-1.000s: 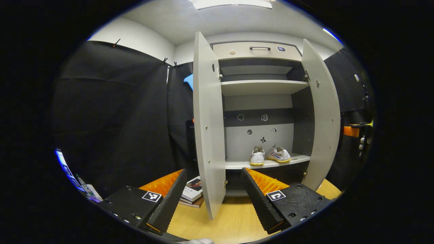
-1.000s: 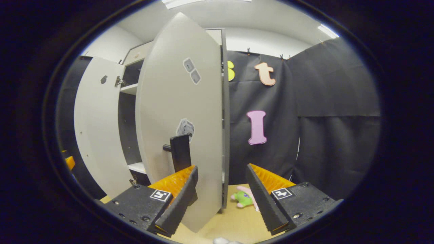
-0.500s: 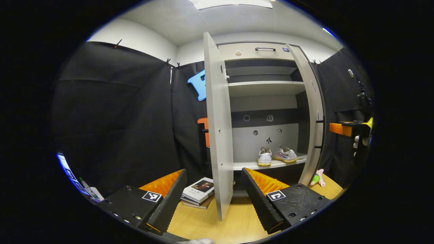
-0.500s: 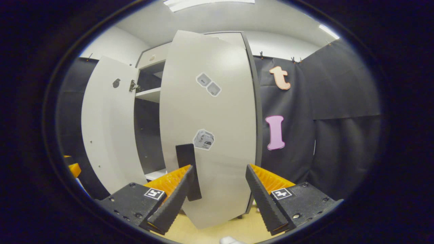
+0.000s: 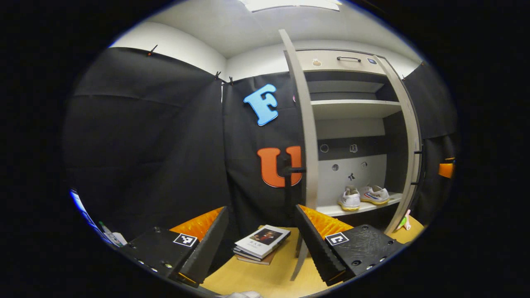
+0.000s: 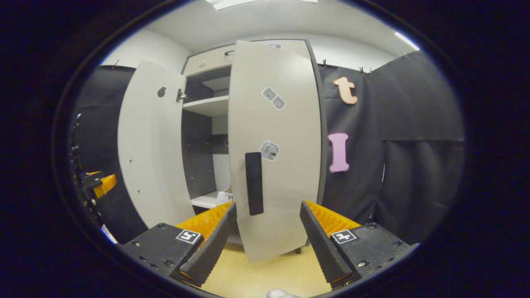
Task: Grab one shoe with the right hand and put it into the shoe cabinet, grab the other shoe with the left hand and put it into the shoe cabinet; then close the right door with the right hand and the left door with the left hand.
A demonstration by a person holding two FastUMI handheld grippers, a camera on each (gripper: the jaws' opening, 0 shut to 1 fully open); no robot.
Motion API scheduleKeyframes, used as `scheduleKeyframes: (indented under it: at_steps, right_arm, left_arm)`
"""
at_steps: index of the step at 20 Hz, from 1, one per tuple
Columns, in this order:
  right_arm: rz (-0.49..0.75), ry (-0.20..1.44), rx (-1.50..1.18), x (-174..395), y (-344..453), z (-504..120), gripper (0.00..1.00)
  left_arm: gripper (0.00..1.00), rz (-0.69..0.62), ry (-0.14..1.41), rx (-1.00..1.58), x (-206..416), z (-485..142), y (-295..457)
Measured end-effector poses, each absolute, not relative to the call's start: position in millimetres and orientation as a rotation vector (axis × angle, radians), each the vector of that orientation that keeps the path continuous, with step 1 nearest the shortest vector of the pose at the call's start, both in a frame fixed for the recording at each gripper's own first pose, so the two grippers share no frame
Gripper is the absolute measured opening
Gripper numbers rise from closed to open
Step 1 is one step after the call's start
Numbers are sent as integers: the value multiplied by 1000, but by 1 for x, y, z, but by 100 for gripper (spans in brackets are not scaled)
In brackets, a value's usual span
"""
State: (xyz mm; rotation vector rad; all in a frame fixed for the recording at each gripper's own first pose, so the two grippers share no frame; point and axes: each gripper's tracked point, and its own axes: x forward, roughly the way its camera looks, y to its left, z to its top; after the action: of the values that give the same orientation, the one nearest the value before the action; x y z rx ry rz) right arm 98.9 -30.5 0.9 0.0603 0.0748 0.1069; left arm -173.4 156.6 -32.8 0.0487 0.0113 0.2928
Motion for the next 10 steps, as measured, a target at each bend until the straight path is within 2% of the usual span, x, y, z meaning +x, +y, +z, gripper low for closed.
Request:
scheduleKeyframes:
  at_steps: [4, 5, 10]
  right_arm:
    - [81, 107, 61, 76, -22, -14, 100]
    - [70, 110, 62, 71, -21, -16, 100]
    - [19, 124, 67, 53, -21, -22, 100]
  left_arm:
    - [96, 309, 11, 48, -142, -38, 183]
    - [100, 308, 8, 45, -135, -38, 186]
    - [96, 264, 1, 40, -114, -42, 188]
